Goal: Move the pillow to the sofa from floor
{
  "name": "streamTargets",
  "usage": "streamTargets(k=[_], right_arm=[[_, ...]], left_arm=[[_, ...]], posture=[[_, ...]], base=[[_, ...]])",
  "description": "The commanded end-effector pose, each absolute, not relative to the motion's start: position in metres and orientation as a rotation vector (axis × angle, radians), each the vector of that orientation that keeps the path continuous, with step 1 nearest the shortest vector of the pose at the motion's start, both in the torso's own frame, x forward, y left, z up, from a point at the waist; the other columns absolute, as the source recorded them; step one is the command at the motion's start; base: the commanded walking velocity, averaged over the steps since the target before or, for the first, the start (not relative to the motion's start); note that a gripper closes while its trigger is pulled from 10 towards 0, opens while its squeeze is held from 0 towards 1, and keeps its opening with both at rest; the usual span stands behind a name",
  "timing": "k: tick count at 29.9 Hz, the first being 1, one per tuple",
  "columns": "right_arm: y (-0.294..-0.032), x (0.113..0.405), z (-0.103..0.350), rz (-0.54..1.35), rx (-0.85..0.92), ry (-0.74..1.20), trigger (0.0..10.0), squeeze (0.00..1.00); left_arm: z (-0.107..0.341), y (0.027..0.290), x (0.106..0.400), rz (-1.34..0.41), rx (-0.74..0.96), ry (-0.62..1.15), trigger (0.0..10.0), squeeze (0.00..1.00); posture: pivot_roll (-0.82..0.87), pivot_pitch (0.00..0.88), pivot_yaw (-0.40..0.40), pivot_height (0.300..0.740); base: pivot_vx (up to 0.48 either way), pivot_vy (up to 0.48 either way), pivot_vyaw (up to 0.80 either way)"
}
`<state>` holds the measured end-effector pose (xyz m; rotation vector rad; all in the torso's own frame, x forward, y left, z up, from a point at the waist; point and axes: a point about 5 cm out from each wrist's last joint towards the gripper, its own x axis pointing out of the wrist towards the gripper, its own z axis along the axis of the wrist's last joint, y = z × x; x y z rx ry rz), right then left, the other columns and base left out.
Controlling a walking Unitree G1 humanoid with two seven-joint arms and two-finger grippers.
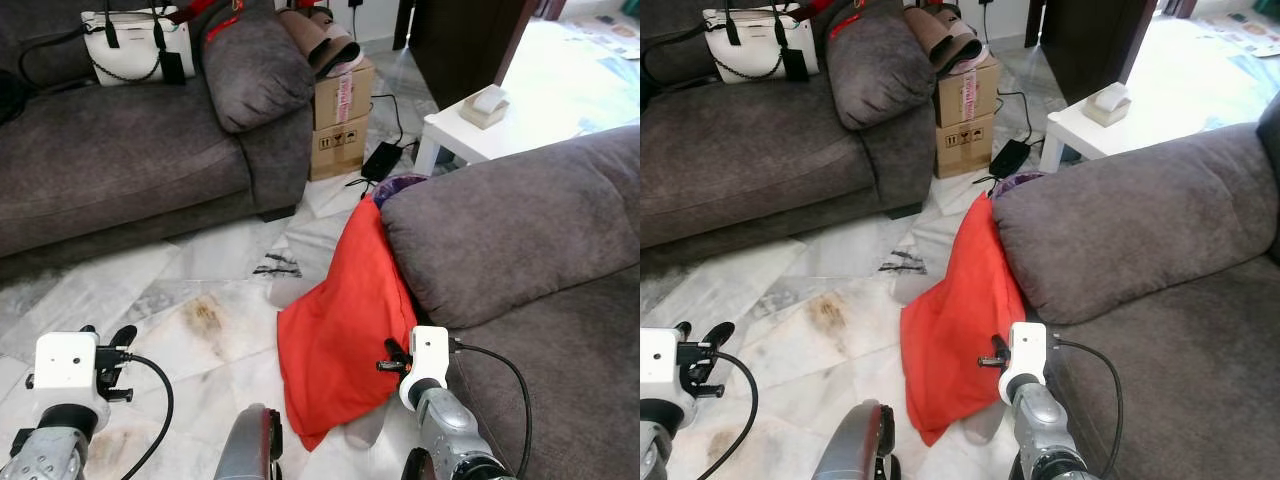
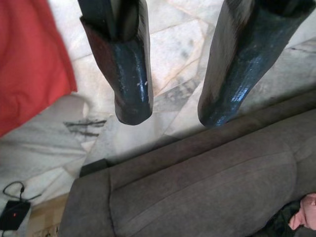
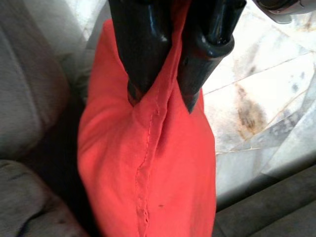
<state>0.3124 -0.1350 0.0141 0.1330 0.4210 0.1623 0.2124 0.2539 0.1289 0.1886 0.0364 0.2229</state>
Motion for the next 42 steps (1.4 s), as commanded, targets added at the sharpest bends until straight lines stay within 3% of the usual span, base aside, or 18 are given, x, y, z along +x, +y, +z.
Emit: streamTargets(k=[1, 2, 3, 4, 11, 21, 28, 42], right_arm=[[-0.135, 0.306, 0.007, 0.167, 0.125, 0.440, 0.0, 0.00], [-0.139, 0.306, 0.007, 0.152, 0.125, 0.435, 7.8, 0.00], [-0.141, 0.306, 0.008, 0.145, 0.128, 0.431, 7.8, 0.00], [-0.143, 0.306, 0.008, 0.140, 0.140, 0.428, 10.0, 0.00], [-0.159, 0.306, 0.012, 0.118, 0.176, 0.363, 10.0, 0.00], [-0.189, 0.306, 0.019, 0.065, 0.157, 0.315, 10.0, 0.00], [-0.189, 0.297, 0.015, 0.112, 0.166, 0.291, 10.0, 0.00], [-0.188, 0.296, 0.015, 0.123, 0.185, 0.278, 10.0, 0.00]], left_arm=[[0.123, 0.256, 0.213, 0.246, 0.204, 0.049, 10.0, 0.00], [0.121, 0.255, 0.217, 0.249, 0.193, 0.044, 10.0, 0.00], [0.119, 0.254, 0.219, 0.250, 0.189, 0.044, 10.0, 0.00], [0.117, 0.254, 0.222, 0.250, 0.182, 0.045, 10.0, 0.00], [0.102, 0.254, 0.234, 0.248, 0.180, 0.059, 10.0, 0.00], [0.089, 0.262, 0.250, 0.254, 0.163, 0.071, 10.0, 0.00], [0.090, 0.263, 0.256, 0.258, 0.161, 0.049, 10.0, 0.00], [0.091, 0.266, 0.261, 0.248, 0.179, 0.022, 10.0, 0.00]], posture=[[0.33, 0.129, 0.004, 0.621], [0.31, 0.100, -0.010, 0.621], [0.31, 0.100, -0.010, 0.621], [0.30, 0.080, -0.020, 0.621], [0.25, 0.000, -0.031, 0.636], [0.17, 0.000, -0.024, 0.701], [0.17, 0.000, -0.026, 0.740], [0.16, 0.000, -0.029, 0.740]], base=[[0.000, 0.000, 0.00], [0.000, 0.000, 0.00], [0.000, 0.000, 0.00], [0.000, 0.000, 0.00], [0.000, 0.000, 0.00], [0.000, 0.000, 0.00], [0.000, 0.000, 0.00], [0.000, 0.000, 0.00]])
